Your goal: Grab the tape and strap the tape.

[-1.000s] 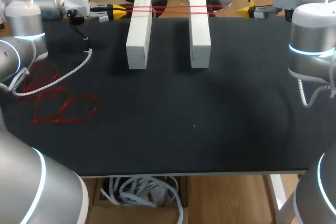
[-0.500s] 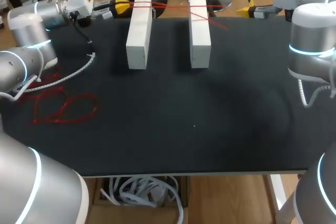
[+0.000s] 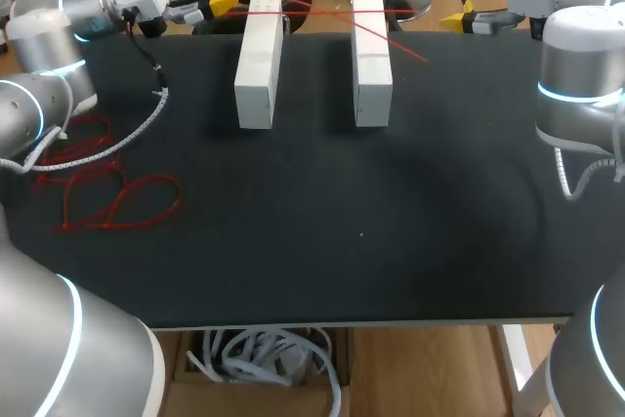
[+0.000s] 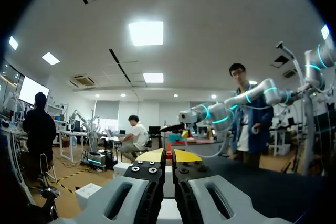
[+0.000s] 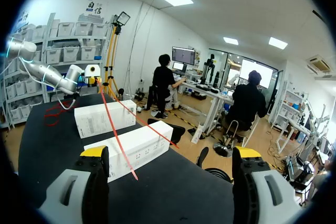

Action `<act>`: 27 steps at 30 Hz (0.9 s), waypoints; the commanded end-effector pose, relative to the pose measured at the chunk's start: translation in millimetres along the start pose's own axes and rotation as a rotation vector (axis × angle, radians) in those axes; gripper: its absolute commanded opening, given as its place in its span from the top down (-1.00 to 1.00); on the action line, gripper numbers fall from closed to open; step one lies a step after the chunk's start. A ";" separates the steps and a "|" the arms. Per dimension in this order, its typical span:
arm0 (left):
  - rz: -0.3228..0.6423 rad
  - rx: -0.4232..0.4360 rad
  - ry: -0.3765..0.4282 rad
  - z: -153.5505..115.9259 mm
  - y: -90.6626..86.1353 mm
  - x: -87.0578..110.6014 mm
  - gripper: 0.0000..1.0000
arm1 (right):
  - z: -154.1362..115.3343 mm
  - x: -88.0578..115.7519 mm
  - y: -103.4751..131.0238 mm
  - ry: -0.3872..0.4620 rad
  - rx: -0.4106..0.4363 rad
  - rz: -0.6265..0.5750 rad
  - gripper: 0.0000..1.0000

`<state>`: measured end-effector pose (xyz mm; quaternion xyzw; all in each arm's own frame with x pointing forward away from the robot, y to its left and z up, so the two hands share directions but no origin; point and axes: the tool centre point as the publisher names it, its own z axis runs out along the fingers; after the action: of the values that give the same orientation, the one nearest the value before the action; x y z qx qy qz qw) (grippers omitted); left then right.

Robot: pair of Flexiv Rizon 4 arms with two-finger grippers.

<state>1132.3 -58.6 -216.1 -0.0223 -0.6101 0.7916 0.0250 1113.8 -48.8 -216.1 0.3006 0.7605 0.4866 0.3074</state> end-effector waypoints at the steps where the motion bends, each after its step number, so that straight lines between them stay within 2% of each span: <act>1: -0.002 -0.020 0.228 -0.9 -8.6 -5.8 1.00 | -0.1 -0.5 -0.5 0.002 -0.002 0.000 -1.00; 20: -0.002 -0.020 0.228 -0.9 -8.6 -5.8 1.00 | -0.1 -0.5 -0.5 0.002 -0.002 0.000 -1.00; 27: 0.025 0.172 0.176 22.4 -21.0 11.2 1.00 | -0.1 -0.5 -0.5 0.002 -0.002 0.000 -1.00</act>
<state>1115.4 -67.7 -180.3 -0.0503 -0.5721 0.8178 0.0380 1113.8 -48.8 -216.2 0.3007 0.7605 0.4866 0.3074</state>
